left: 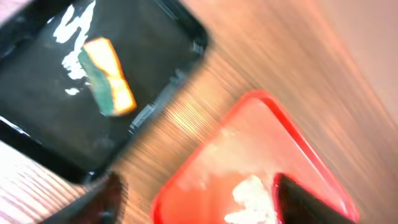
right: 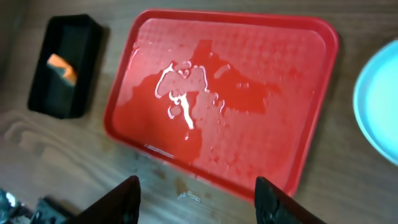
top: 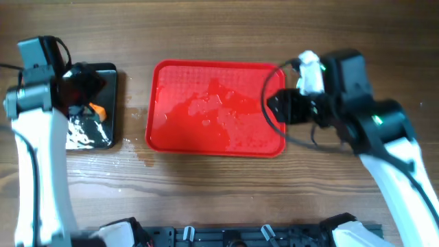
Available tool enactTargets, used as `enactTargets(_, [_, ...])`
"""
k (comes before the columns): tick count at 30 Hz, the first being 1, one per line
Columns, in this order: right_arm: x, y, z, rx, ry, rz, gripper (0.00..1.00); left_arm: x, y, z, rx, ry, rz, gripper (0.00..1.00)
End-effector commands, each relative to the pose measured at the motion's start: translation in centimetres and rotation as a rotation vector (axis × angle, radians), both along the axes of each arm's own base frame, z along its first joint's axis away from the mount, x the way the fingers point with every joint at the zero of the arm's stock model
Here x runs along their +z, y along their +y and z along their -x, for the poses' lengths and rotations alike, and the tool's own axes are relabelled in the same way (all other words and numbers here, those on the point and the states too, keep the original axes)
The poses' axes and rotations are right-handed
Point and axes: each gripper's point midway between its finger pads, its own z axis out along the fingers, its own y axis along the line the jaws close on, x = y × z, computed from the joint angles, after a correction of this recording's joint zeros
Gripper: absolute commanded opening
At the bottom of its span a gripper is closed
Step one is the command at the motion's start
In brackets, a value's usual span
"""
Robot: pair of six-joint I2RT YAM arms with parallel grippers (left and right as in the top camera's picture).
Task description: Clean dirty plates on tray and stack at the side
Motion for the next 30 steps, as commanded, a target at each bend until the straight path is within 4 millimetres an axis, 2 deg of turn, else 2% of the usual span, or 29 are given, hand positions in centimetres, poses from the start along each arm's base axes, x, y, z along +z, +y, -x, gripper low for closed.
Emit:
enactTargets(1, [3.0,-1.1,3.0,-0.006,-0.074,-0.010,0.59,2.6,-4.1,1.6,-0.111,-0.055,0.059,1.00])
enactTargets(5, [4.2,-2.3,6.5,-0.006,-0.102,-0.019,0.59,2.9,-6.1,3.2,-0.166,-0.030,0.065,1.00])
enactTargets(8, [4.3,-3.0,8.8,-0.009,-0.142,-0.035,0.60,2.6,-7.0,3.9,-0.193,-0.001,0.071,1.00])
enactTargets(9, [3.9,-3.5,9.6,-0.026,-0.161,-0.038,0.82,2.3,-7.3,4.2,-0.200,0.017,0.072,1.00])
enactTargets(10, [3.7,-3.9,10.0,-0.054,-0.160,-0.040,1.00,2.2,-7.3,4.2,-0.201,0.021,0.073,1.00])
enactTargets(14, [2.7,-4.5,10.8,-0.109,-0.132,-0.062,1.00,2.2,-7.3,4.2,-0.200,0.022,0.073,1.00])
enactTargets(30, [2.0,-4.6,11.2,-0.105,-0.104,-0.032,1.00,2.2,-7.3,4.2,-0.200,0.022,0.074,1.00])
